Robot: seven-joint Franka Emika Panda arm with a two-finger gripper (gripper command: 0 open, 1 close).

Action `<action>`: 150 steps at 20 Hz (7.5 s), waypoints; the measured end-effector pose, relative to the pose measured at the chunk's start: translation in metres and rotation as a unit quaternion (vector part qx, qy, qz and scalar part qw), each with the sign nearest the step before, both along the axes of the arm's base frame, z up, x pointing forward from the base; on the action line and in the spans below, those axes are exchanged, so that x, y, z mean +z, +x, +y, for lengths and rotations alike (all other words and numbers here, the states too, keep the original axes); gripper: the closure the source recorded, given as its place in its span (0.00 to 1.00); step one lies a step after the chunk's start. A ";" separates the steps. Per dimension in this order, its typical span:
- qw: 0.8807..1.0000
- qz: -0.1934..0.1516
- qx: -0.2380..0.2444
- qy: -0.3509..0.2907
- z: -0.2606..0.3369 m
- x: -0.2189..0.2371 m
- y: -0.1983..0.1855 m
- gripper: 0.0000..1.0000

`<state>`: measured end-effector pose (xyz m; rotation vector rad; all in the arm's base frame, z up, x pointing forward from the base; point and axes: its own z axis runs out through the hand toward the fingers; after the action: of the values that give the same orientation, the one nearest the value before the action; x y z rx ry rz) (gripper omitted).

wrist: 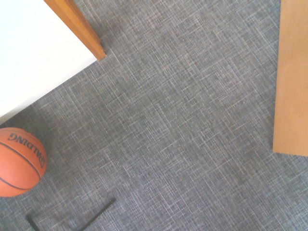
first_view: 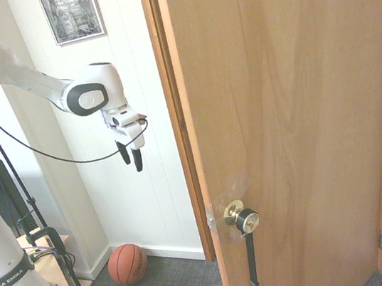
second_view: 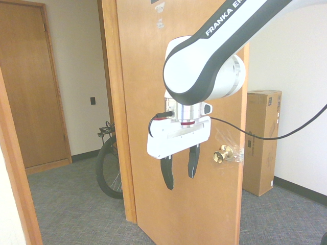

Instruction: Close the door

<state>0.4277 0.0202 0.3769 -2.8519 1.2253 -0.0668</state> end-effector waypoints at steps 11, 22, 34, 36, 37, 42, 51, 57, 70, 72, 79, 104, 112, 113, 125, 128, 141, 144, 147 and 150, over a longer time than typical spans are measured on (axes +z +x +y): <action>1.000 -0.012 -0.011 0.009 -0.032 0.009 -0.022 0.00; 0.994 -0.048 -0.098 0.018 -0.106 0.051 -0.081 0.00; 0.973 -0.073 -0.219 0.028 -0.230 0.071 -0.157 0.00; 0.966 -0.084 -0.243 0.030 -0.253 0.079 -0.170 0.00; 0.961 -0.090 -0.259 0.029 -0.266 0.084 -0.176 0.00; 0.937 -0.107 -0.331 0.026 -0.336 0.099 -0.206 0.00; 0.902 -0.143 -0.405 0.043 -0.431 0.105 -0.192 0.00; 0.889 -0.202 -0.403 0.081 -0.474 0.085 -0.170 0.00; 0.885 -0.255 -0.378 0.097 -0.456 0.075 -0.052 0.00; 0.887 -0.253 -0.374 0.096 -0.449 0.069 -0.042 0.00; 0.906 -0.262 -0.323 0.079 -0.355 0.060 -0.008 0.00; 0.910 -0.390 -0.142 0.017 0.076 0.122 0.153 0.00; 0.920 -0.374 -0.102 0.050 0.078 0.045 0.160 1.00; 0.919 -0.377 -0.098 0.062 0.078 0.044 0.157 1.00; 0.884 -0.418 -0.143 0.154 0.052 0.070 0.105 1.00; 0.880 -0.415 -0.151 0.172 0.037 0.064 0.096 1.00; 0.871 -0.413 -0.171 0.204 0.069 0.074 0.091 1.00; 0.865 -0.420 -0.184 0.201 0.069 0.084 0.101 1.00; 0.862 -0.421 -0.194 0.203 0.077 0.092 0.111 1.00; 0.864 -0.419 -0.194 0.201 0.083 0.093 0.122 1.00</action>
<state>0.5496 0.1029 0.4703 -1.8140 1.3288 -0.8432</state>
